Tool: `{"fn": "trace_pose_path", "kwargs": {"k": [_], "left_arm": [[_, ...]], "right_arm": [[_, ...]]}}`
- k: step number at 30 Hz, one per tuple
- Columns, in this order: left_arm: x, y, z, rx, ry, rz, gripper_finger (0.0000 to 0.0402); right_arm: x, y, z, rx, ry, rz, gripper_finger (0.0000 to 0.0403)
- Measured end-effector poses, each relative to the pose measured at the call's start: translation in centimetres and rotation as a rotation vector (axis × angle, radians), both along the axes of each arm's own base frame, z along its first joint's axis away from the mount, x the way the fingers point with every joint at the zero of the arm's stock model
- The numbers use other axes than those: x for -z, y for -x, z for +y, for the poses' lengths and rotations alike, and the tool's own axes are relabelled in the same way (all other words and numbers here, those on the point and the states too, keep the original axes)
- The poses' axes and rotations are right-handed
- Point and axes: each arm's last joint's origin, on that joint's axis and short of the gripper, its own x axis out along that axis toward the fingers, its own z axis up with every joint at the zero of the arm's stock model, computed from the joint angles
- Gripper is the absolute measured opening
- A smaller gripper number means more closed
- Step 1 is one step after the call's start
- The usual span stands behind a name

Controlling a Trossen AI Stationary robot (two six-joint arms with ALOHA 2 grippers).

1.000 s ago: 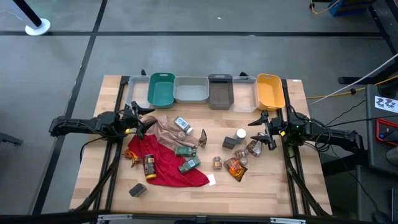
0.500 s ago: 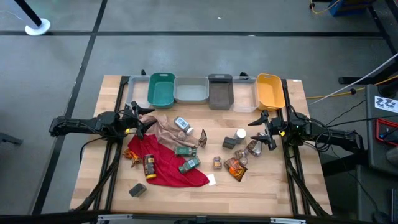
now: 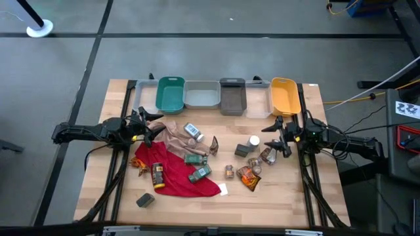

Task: Sort spices by type
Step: Put the white seasoning bottle into the transparent bin

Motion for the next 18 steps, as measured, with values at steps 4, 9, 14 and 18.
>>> {"fn": "trace_pose_path", "kwargs": {"k": [4,9,14,18], "left_arm": [[-0.01,0.0,0.0,0.0,0.0,0.0,0.0255],[0.0,0.0,0.0,0.0,0.0,0.0,0.0255],[0.0,0.0,0.0,0.0,0.0,0.0,0.0255],[0.0,0.0,0.0,0.0,0.0,0.0,0.0255]], "right_arm": [[0.0,0.0,0.0,0.001,0.0,0.0,0.0289],[-0.01,0.0,-0.04,0.016,0.0,-0.001,0.0289],[0.02,-0.01,-0.17,0.059,0.002,0.001,0.0289],[0.01,-0.02,-0.23,0.078,-0.002,0.0,0.0289]]}}
